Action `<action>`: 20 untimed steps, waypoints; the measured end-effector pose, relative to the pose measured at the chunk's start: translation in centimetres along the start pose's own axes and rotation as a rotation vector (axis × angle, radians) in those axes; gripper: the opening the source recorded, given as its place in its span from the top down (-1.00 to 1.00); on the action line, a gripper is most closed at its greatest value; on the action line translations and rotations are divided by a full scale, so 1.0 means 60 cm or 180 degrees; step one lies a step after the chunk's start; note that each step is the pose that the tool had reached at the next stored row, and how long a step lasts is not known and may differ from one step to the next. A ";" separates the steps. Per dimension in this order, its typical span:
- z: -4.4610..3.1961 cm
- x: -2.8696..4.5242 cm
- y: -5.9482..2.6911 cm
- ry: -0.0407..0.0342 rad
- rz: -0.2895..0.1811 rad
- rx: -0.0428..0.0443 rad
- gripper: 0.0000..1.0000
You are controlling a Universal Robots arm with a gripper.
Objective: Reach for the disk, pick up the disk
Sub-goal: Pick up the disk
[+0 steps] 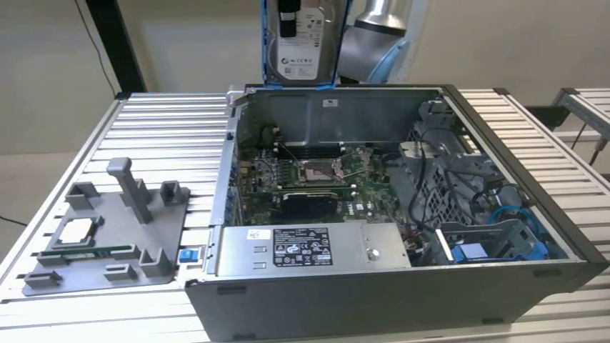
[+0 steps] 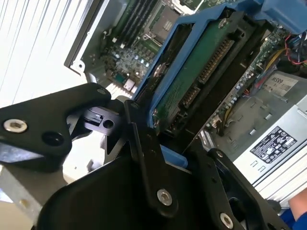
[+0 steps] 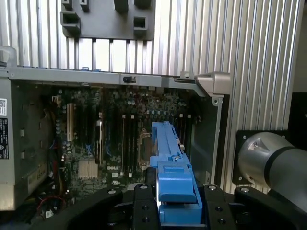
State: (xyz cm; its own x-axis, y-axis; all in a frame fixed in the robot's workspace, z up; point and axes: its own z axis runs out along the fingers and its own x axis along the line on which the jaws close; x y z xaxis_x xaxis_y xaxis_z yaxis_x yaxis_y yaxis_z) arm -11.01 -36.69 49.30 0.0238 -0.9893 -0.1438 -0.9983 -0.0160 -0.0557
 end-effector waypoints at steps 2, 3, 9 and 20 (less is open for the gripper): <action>0.000 0.000 -0.007 0.0000 0.0000 0.0000 1.00; 0.001 0.000 -0.011 0.0000 0.0000 0.0000 1.00; 0.002 0.001 -0.031 0.0000 0.0000 0.0000 1.00; 0.004 0.002 -0.069 0.0000 0.0000 0.0000 1.00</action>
State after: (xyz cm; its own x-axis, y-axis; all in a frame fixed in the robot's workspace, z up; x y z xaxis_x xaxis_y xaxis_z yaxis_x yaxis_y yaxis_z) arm -6.83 -36.69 49.30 0.0239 -0.9893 -0.1437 -0.9983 -0.0160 -0.0557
